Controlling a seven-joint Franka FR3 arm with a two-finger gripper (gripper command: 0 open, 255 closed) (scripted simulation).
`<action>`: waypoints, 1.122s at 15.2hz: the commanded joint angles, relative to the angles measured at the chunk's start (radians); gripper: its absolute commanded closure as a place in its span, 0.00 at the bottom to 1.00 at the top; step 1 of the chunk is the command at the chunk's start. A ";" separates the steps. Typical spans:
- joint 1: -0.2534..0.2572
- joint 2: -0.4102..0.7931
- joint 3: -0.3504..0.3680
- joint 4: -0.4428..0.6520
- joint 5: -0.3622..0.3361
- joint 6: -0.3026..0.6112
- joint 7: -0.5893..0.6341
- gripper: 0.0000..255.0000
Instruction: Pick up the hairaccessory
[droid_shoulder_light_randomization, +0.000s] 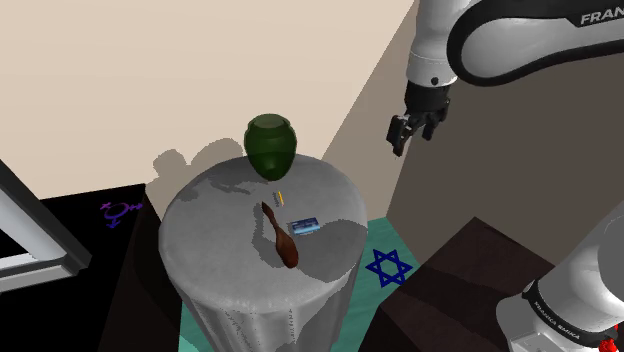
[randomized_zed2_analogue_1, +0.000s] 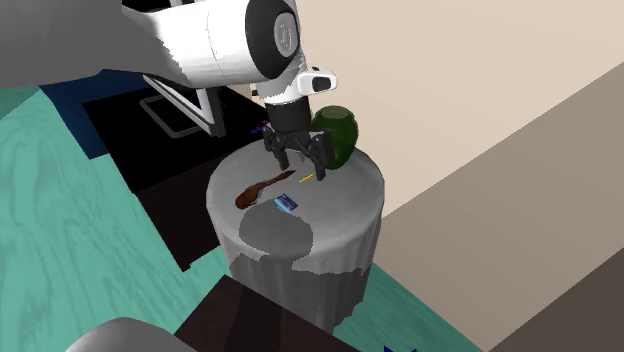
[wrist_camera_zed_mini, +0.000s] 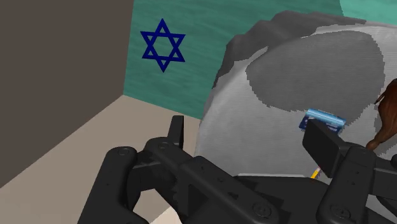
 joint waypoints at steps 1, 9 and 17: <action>0.003 0.060 0.029 0.011 -0.001 0.041 0.041 0.00; 0.006 0.362 0.138 0.147 -0.074 0.168 0.222 0.00; 0.053 0.694 0.183 0.367 -0.223 0.210 0.413 0.00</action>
